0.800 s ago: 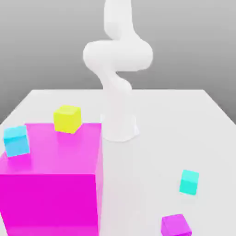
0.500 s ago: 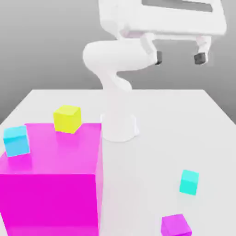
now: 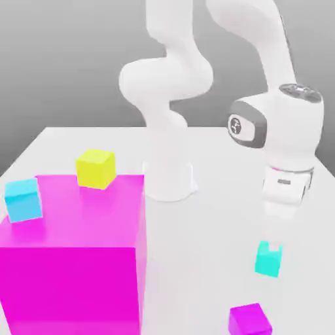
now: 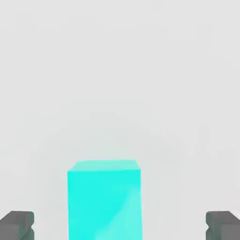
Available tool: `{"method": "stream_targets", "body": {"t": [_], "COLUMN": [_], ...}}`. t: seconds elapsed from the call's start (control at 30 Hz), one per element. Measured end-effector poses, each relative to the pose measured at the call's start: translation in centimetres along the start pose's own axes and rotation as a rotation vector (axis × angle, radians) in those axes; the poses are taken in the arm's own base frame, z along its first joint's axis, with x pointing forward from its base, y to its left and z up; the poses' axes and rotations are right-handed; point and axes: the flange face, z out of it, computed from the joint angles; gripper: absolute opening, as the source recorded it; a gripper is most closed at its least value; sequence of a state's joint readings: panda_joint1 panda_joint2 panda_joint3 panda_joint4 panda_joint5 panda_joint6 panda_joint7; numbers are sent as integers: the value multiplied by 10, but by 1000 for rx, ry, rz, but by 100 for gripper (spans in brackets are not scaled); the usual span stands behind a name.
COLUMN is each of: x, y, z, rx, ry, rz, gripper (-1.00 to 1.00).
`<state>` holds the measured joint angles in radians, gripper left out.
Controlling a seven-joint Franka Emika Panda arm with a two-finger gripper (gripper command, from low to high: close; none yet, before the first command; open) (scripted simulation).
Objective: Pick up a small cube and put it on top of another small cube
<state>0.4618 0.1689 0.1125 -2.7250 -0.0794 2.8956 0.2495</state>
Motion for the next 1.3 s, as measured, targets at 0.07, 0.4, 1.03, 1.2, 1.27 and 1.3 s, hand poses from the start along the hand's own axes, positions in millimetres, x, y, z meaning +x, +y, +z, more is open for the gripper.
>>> {"method": "stream_targets", "body": {"t": [0.07, 0.4, 1.03, 1.2, 1.27, 1.3], "x": [-1, -2, -15, -66, -92, -106], "y": [0, 0, 206, 271, 292, 301], "z": [21, 34, -172, -229, -250, -261], "rx": [0, -1, -3, 0, 1, 1], "ry": [-3, -4, -3, -3, -3, -3], "rz": [-3, -4, 862, 1198, 1333, 1400], "gripper": [0, -100, -100, -100, -100, -100]}}
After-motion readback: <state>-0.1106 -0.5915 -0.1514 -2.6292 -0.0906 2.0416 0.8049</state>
